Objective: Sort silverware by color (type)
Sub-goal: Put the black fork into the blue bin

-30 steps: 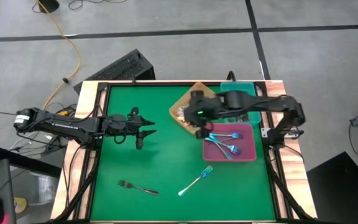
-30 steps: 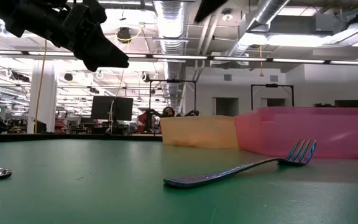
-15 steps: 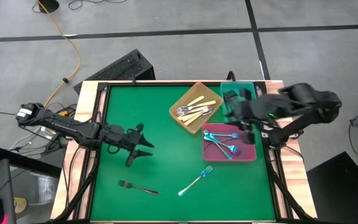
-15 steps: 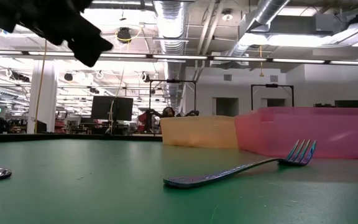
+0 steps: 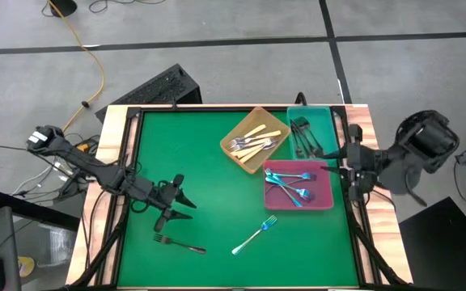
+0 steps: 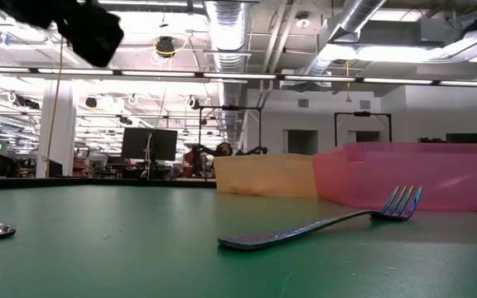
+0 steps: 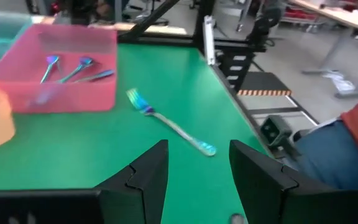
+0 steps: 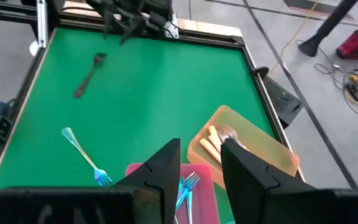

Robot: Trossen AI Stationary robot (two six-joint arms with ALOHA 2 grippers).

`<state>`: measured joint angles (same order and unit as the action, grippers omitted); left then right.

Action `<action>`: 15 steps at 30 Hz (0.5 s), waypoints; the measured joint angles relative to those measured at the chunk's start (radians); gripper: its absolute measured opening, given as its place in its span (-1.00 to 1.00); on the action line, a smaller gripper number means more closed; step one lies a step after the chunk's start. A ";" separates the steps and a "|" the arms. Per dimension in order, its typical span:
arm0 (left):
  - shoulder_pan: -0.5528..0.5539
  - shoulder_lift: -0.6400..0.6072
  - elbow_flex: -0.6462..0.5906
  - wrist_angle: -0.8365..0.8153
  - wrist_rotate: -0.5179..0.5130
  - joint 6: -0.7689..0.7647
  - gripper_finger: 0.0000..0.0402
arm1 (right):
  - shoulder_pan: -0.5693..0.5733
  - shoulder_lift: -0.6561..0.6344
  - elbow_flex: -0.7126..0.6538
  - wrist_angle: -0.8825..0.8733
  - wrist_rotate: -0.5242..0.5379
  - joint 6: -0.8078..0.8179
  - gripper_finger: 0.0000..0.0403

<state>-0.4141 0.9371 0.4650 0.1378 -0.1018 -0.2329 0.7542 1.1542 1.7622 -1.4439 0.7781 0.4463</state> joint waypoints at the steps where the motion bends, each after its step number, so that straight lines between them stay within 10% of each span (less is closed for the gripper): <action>1: -0.016 0.000 0.011 -0.007 -0.014 0.000 -0.24 | 0.023 -0.010 -0.029 0.001 0.025 0.026 -0.33; 15: -0.165 0.000 0.164 -0.311 -0.203 -0.118 -0.24 | 0.167 -0.076 -0.506 0.114 0.325 0.319 -0.33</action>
<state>-0.5790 0.9371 0.6286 -0.1731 -0.3050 -0.3514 0.9210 1.0779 1.2561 -1.3296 1.1031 0.7651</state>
